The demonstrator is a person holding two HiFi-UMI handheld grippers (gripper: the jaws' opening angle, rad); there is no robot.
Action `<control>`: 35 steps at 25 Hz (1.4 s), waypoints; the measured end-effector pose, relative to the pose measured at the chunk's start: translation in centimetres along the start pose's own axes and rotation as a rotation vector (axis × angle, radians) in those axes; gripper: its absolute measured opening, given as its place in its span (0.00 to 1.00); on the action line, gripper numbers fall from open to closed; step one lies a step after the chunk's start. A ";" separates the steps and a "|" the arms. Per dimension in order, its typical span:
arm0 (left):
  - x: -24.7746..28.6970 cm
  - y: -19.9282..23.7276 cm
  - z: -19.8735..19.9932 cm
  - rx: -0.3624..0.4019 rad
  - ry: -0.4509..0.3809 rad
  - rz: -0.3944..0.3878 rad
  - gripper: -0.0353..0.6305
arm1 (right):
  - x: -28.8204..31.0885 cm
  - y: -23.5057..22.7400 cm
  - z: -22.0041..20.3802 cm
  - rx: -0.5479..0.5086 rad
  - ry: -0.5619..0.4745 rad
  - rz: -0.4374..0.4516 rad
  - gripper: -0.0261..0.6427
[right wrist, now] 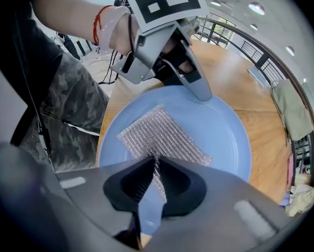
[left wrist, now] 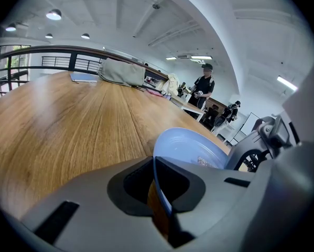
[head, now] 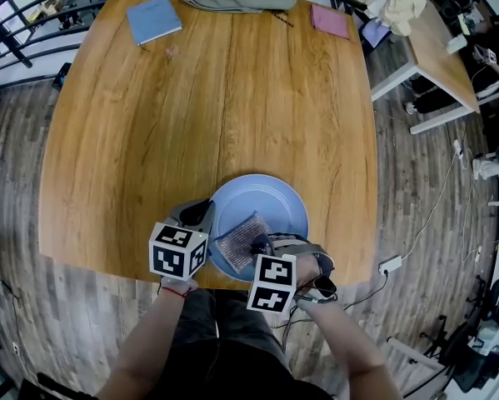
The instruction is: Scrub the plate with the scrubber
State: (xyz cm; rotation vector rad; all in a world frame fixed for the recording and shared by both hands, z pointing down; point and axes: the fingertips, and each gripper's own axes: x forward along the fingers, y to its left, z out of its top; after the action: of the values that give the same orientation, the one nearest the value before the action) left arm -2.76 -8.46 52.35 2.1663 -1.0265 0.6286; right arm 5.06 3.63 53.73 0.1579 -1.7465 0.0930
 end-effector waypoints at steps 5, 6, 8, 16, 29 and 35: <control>0.0 0.0 0.2 0.005 0.001 -0.003 0.07 | 0.3 -2.5 1.4 0.003 -0.018 -0.028 0.11; 0.0 0.0 0.2 0.005 0.002 -0.004 0.07 | 0.3 -3.0 1.7 0.009 -0.021 -0.030 0.11; 0.0 0.0 0.1 0.007 0.001 -0.004 0.07 | 0.4 -4.2 2.1 0.023 -0.024 -0.035 0.11; 0.0 0.1 0.0 0.012 0.001 -0.007 0.07 | 0.4 -8.1 2.1 0.116 -0.034 -0.063 0.11; 0.0 0.1 0.0 0.014 0.000 -0.003 0.07 | -0.4 -8.9 -2.0 0.355 -0.071 -0.074 0.11; 0.0 0.1 0.0 0.015 0.000 -0.002 0.07 | -0.9 -7.2 -4.4 0.447 -0.066 -0.057 0.11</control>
State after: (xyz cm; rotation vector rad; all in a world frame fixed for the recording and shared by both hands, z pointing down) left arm -2.88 -8.47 52.38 2.1797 -1.0228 0.6378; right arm 10.64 -2.77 53.41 0.5412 -1.7636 0.4414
